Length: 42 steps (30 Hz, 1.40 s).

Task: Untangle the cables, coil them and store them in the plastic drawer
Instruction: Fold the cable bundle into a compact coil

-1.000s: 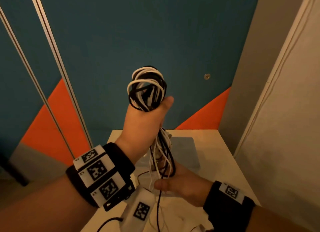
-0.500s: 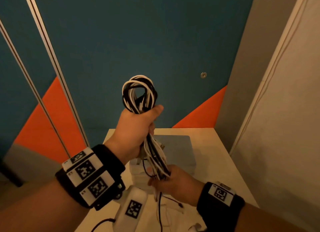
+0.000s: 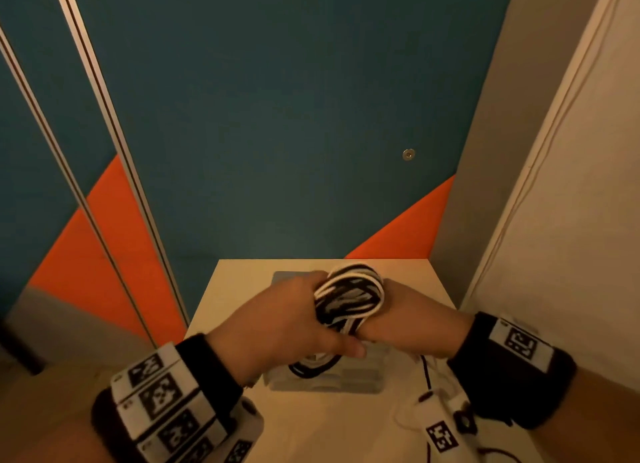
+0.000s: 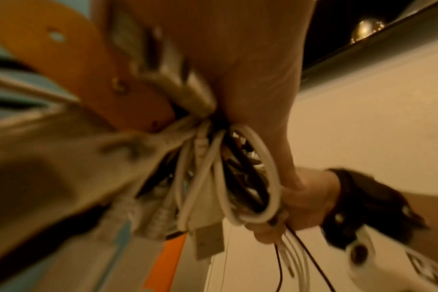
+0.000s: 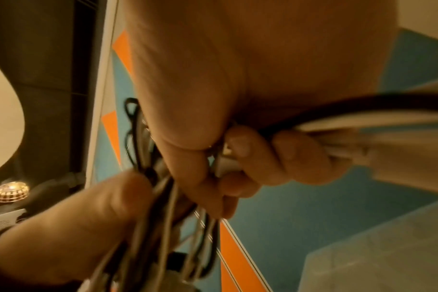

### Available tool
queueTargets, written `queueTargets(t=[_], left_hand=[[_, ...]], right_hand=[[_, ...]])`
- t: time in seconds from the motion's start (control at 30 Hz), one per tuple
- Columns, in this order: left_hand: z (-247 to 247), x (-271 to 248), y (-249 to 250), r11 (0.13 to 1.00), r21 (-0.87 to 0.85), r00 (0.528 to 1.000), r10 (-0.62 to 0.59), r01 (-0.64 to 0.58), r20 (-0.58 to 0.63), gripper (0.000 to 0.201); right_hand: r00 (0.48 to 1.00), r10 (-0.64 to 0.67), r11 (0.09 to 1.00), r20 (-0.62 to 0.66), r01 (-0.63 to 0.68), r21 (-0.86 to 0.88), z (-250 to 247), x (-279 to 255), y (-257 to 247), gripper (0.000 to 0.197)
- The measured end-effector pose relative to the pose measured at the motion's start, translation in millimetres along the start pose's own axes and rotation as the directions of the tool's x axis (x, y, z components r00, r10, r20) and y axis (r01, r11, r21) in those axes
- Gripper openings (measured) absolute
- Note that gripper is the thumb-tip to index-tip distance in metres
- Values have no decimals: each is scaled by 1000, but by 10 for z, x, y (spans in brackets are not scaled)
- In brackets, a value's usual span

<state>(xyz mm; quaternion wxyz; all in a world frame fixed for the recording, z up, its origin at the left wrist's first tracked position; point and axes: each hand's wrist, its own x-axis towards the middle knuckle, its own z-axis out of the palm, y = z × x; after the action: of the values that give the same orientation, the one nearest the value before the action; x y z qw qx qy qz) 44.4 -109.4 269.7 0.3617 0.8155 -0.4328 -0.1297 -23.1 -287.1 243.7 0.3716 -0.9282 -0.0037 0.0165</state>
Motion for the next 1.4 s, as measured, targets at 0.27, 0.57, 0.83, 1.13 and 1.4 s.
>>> queueTargets(t=[0.27,0.57,0.83,1.13,1.4], left_hand=[[169,24,-101,993,-94,998,-63,65,24,36],[222,40,-202,989,-147,1000,-9,10,4,41],[352,20,-281,909,-410,997,58,-70,-41,35],[299,-8,-329,921,-387,971,-43,-53,-237,22],[148,-24,-364,880,-471,955,-95,-52,-282,25]], right_hand=[[999,31,998,28,-29,-53,56,94,1,38],[993,94,995,69,-91,-52,-8,-42,-264,6],[969,197,950,152,-227,215,17,-98,-343,18],[986,166,982,-1,-165,89,103,-130,-205,29],[967,236,852,-99,-157,499,138,-135,-200,24]])
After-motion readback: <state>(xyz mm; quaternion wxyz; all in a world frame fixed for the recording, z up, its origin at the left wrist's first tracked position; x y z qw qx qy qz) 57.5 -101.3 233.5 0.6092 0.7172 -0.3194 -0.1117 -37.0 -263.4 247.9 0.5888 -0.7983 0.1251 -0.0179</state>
